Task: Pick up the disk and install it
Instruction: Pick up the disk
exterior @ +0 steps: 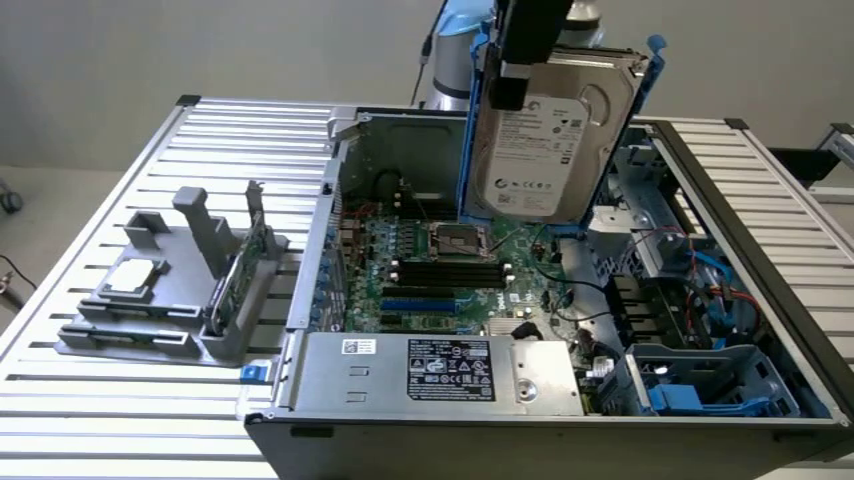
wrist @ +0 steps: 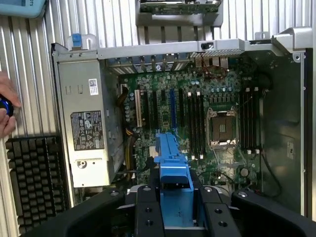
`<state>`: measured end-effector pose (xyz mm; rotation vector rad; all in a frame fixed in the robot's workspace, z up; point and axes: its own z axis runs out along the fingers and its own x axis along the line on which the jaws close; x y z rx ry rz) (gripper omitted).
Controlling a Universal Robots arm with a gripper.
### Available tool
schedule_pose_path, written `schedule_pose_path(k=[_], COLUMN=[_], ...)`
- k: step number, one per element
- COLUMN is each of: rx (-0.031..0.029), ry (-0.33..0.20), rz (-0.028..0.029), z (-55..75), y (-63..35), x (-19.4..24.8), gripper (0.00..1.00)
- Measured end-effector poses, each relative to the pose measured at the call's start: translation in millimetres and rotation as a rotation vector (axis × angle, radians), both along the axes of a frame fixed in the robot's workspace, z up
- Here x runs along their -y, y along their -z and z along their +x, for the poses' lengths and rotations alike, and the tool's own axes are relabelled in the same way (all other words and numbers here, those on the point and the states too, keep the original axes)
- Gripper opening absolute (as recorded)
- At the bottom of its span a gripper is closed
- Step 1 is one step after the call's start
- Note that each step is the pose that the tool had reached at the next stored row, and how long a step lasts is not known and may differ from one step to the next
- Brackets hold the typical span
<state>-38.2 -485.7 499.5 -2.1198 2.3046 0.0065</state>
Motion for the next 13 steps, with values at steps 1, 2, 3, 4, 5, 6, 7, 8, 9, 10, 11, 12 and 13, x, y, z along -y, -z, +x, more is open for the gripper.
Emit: schedule_pose_path(k=[1, 2, 3, 4, 5, 6, 7, 8, 9, 10, 11, 12, 13], rx=[0.0000, 0.0000, 0.0000, 0.0000, 0.0000, 0.0001, 0.0001, 0.0001, 0.0001, 0.0001, 0.0001, 0.0001, 0.0001], ry=[0.000, 0.000, 0.000, 0.000, 0.000, 0.000, 0.000, 0.000, 0.000, 0.000, 0.000, 0.000, 0.000], rz=[0.0000, 0.0000, 0.0000, -0.0001, -0.0001, 0.0000, 0.0000, 0.0000, -0.0001, -0.0001, -0.0001, 0.0000, -0.0001], z=[4.0, 6.6, 10.3, 13.0, 15.8, 18.8, 21.6, 24.2, 26.9, 29.6, 32.4, 35.4, 38.0], y=[1.1, 1.8, 2.8, 3.5, 4.3, 5.0, 5.8, 6.4, 7.2, 7.9, 8.6, 9.5, 10.1], x=[3.6, 5.9, 9.3, 11.8, 14.4, 17.1, 19.7, 22.1, 24.7, 27.2, 29.8, 32.6, 35.1], gripper=[0.33, 0.33, 0.33, 0.33, 0.33, 0.33, 0.33, 0.33, 0.33, 0.33, 0.33, 0.33, 0.33])
